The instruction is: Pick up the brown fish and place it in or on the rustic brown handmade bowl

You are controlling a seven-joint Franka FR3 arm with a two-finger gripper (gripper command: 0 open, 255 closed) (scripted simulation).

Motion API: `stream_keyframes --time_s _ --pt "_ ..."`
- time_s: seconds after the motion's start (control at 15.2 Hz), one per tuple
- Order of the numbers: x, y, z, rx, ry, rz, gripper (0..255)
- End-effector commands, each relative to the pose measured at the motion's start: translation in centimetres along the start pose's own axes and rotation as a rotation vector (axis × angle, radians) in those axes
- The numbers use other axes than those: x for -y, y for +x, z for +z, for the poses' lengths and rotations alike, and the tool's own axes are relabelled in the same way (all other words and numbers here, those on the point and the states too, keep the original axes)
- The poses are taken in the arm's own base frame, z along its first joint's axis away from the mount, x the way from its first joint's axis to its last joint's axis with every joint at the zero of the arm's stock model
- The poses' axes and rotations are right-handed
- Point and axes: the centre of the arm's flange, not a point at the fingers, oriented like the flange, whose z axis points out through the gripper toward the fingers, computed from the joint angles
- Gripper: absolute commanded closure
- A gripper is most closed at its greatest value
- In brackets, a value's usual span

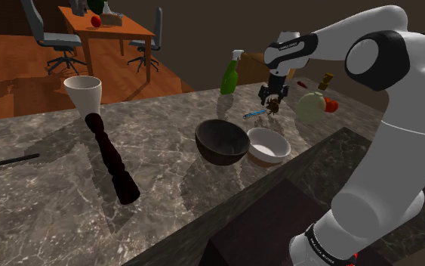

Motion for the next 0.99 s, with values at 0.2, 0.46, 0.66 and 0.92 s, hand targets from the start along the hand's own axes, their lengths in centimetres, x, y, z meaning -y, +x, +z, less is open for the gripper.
stream_keyframes --time_s 0.2,0.46,0.66,0.92 --pt "0.0 0.0 0.0 0.000 0.000 0.000 255" --pt "0.0 0.0 0.0 0.000 0.000 0.000 255" --pt "-0.1 0.0 -0.5 0.000 0.000 0.000 255" --pt "-0.3 -0.1 -2.6 0.000 0.000 0.000 255"
